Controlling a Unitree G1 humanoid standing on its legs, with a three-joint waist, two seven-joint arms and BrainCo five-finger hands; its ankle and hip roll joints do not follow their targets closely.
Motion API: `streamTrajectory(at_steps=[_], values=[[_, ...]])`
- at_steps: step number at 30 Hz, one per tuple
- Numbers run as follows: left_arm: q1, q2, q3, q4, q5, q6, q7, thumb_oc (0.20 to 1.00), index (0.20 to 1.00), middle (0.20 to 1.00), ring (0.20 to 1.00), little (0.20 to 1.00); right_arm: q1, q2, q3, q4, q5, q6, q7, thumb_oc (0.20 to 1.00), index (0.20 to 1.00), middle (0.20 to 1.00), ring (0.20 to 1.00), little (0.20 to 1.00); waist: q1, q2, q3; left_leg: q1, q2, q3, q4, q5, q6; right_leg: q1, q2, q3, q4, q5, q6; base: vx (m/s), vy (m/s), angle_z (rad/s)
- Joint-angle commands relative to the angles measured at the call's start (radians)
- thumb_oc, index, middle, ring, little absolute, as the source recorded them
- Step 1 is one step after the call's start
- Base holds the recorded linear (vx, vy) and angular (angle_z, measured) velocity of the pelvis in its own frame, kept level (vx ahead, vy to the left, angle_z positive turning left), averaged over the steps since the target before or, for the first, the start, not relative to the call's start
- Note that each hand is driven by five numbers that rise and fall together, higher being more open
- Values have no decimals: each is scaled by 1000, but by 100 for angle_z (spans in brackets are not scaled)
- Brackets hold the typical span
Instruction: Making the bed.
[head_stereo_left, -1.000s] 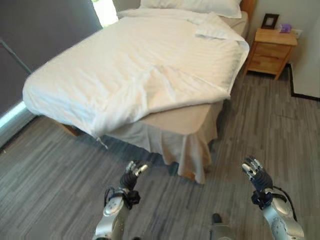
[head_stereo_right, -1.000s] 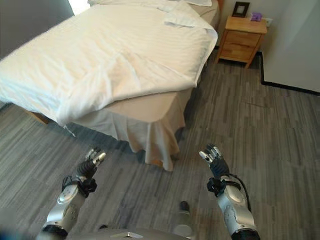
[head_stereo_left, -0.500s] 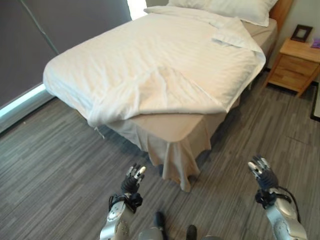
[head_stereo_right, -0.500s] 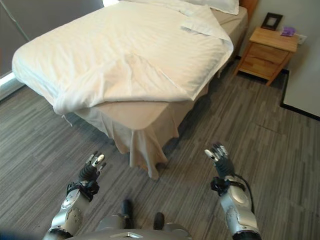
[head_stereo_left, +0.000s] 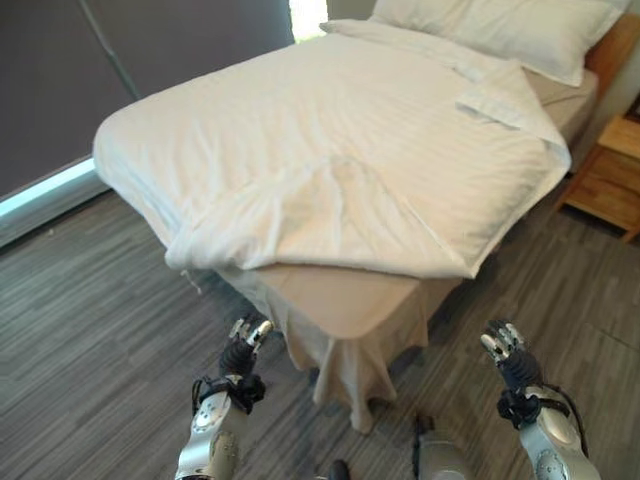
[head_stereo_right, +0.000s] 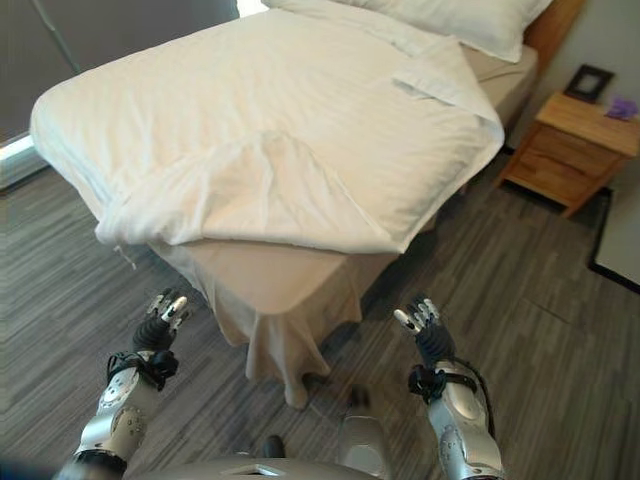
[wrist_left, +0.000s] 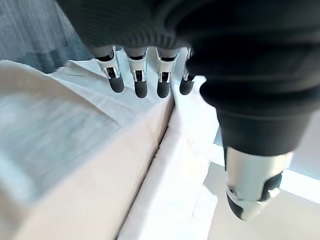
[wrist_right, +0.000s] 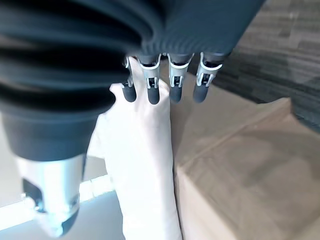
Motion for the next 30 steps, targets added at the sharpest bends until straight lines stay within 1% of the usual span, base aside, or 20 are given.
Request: streamTrajectory(at_steps=[1,2,3,6,8,10,13,14,16,17,18,20,21,22,23,25,26,28,29,30], values=[[-34,7,-6,-46,44,-55,-20,1000,1000,1000,1000,1000,-63,-14,-44,-34,-24,-49,3,1000,1000,1000,1000,1000,19,-31,-20,-58,17,31,0,91,-66,108,22,-69,19,-9,9,92,-119,101],[-20,-5,4,-47,25,-56,-19,1000,1000,1000,1000,1000,-73,-26,-57,-44,-32,-52,1,1000,1000,1000,1000,1000,26,-28,-25,-62,22,17,0,100,-70,125,31,-79,-6,-8,-3,59,-65,57],[-20,-5,4,-47,25,-56,-19,1000,1000,1000,1000,1000,-73,-27,-57,-44,-32,-52,2,1000,1000,1000,1000,1000,25,-28,-25,-62,22,16,0,99,-70,127,31,-80,-7,-8,-3,81,-94,14],[21,-18,38,-72,-11,-56,-17,1000,1000,1000,1000,1000,-82,-41,-74,-38,-33,-58,-7,1000,1000,1000,1000,1000,45,-28,-30,-61,26,-1,0,99,-77,157,39,-102,-39,-13,-18,69,-74,19],[53,-21,90,-112,-38,-65,-8,1000,1000,1000,1000,1000,-74,-46,-81,-39,-37,-56,0,1000,1000,1000,1000,1000,55,-27,-32,-61,32,-9,0,98,-83,173,43,-119,-53,-21,-24,64,-79,10],[66,-2,131,-155,-11,-77,12,1000,1000,1000,1000,1000,-64,-49,-86,-39,-38,-53,6,1000,1000,1000,1000,1000,60,-25,-31,-61,36,-16,0,99,-88,181,48,-126,-56,-27,-29,47,-75,15],[42,66,201,-214,54,-105,42,1000,1000,1000,1000,1000,-55,-56,-87,-25,-40,-47,25,1000,1000,1000,1000,1000,60,-19,-30,-59,43,-22,0,99,-97,190,57,-132,-59,-35,-38,32,-48,25],[42,66,201,-214,54,-105,42,1000,1000,1000,1000,1000,-55,-55,-87,-25,-40,-47,25,1000,1000,1000,1000,1000,60,-19,-29,-58,43,-22,0,99,-97,190,57,-132,-59,-35,-38,48,-33,12],[1,126,252,-272,114,-128,79,1000,1000,1000,1000,1000,-50,-61,-82,-20,-39,-43,41,1000,1000,1000,1000,1000,56,-13,-34,-52,48,-21,0,95,-103,198,63,-132,-63,-39,-41,51,-24,-6],[1,126,252,-273,115,-127,80,1000,1000,1000,1000,1000,-51,-61,-81,-20,-39,-43,41,1000,1000,1000,1000,1000,56,-13,-33,-51,48,-21,0,95,-103,199,63,-132,-63,-40,-41,66,-28,-15],[-56,199,281,-287,202,-138,126,1000,1000,1000,1000,1000,-48,-64,-70,-21,-37,-39,52,1000,1000,1000,1000,1000,49,-9,-39,-46,51,-18,0,93,-109,201,68,-130,-63,-44,-43,68,-24,-9],[-127,283,279,-261,270,-137,153,1000,1000,1000,1000,1000,-55,-69,-54,-20,-27,-35,63,1000,1000,1000,1000,1000,39,-5,-44,-44,55,-13,0,91,-114,201,73,-127,-63,-46,-44,67,-18,-2],[-174,334,269,-249,316,-136,170,1000,1000,1000,1000,1000,-55,-70,-46,-21,-22,-34,69,1000,1000,1000,1000,1000,33,-3,-48,-44,56,-11,0,90,-115,200,75,-127,-63,-48,-43,49,-11,-6],[-225,405,261,-237,359,-141,186,1000,1000,1000,1000,1000,-51,-73,-40,-24,-18,-33,76,1000,1000,1000,1000,1000,26,0,-50,-45,57,-8,0,90,-118,199,77,-126,-63,-48,-42,45,-9,-10],[-257,446,252,-230,380,-148,190,1000,1000,1000,1000,1000,-45,-78,-32,-25,-15,-36,82,1000,1000,1000,1000,1000,19,3,-53,-46,58,-5,0,90,-119,198,78,-124,-63,-48,-40,40,-3,-10],[-363,567,190,-180,431,-137,183,1000,1000,1000,1000,1000,-27,-87,-21,-20,-11,-34,95,1000,1000,1000,1000,1000,4,8,-55,-47,60,1,0,89,-123,194,79,-121,-63,-46,-36,36,6,-8],[-452,630,132,-125,449,-130,180,1000,1000,1000,1000,1000,-17,-93,-13,-22,-9,-31,104,1000,1000,1000,1000,1000,-8,12,-55,-49,61,5,0,89,-125,190,80,-119,-63,-44,-34,26,8,-11],[-621,677,10,8,411,-124,185,1000,1000,1000,1000,1000,-6,-102,12,-25,-3,-31,113,1000,1000,1000,1000,1000,-27,18,-53,-56,61,13,0,92,-127,181,79,-116,-63,-40,-30,-18,15,-7],[-853,740,-167,183,468,-78,189,1000,1000,1000,1000,1000,-4,-129,40,-22,2,-32,113,1000,1000,1000,1000,1000,-63,33,-42,-75,63,24,0,98,-129,154,79,-111,-63,-27,-23,-52,16,-1],[-877,739,-189,196,466,-81,190,1000,1000,1000,1000,1000,-4,-122,34,-22,3,-32,113,1000,1000,1000,1000,1000,-57,28,-41,-77,63,23,0,99,-129,153,79,-112,-63,-27,-23,-94,21,1]])
